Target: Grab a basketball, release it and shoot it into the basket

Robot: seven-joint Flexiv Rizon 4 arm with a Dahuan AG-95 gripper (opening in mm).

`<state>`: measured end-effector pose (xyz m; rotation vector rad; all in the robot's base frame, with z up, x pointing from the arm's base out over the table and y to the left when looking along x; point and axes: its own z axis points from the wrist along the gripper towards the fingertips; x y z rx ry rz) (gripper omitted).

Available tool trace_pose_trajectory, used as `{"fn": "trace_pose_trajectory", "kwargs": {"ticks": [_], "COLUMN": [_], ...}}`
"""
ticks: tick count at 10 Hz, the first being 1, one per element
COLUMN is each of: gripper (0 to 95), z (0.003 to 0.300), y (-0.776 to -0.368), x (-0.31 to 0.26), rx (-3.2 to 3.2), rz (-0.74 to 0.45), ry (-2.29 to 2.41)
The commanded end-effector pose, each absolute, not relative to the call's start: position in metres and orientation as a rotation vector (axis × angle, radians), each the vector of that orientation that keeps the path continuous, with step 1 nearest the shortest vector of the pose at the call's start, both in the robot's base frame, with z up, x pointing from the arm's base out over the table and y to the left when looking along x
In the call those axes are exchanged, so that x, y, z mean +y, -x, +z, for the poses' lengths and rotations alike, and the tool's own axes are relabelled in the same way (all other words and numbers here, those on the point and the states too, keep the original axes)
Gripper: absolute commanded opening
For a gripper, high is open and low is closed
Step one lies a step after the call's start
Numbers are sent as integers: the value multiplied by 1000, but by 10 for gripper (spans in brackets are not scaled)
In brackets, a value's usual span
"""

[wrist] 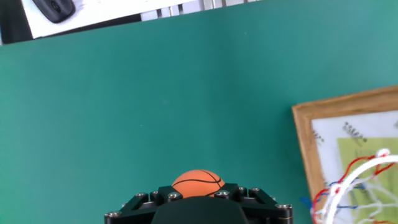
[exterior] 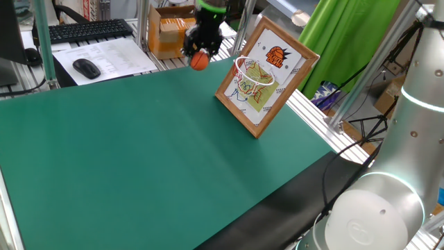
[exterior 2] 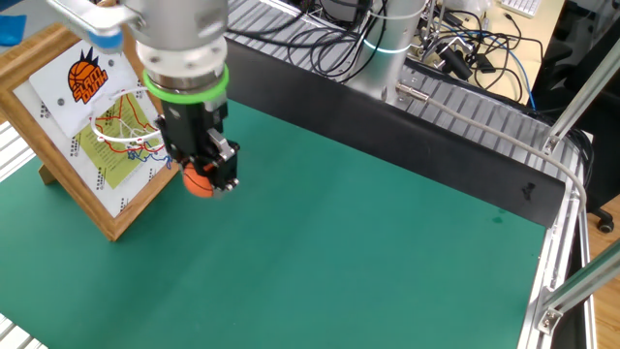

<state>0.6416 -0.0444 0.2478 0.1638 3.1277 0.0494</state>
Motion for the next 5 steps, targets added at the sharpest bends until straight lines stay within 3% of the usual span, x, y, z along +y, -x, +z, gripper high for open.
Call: {"fn": "trace_pose_trajectory", "kwargs": {"ticks": [1, 5], "gripper": [380, 380], "z": [257, 274], "y": [-642, -640], "x": [-56, -85], "rx": [3129, 3154], "rz": [13, 16], "ry": [-120, -24]}}
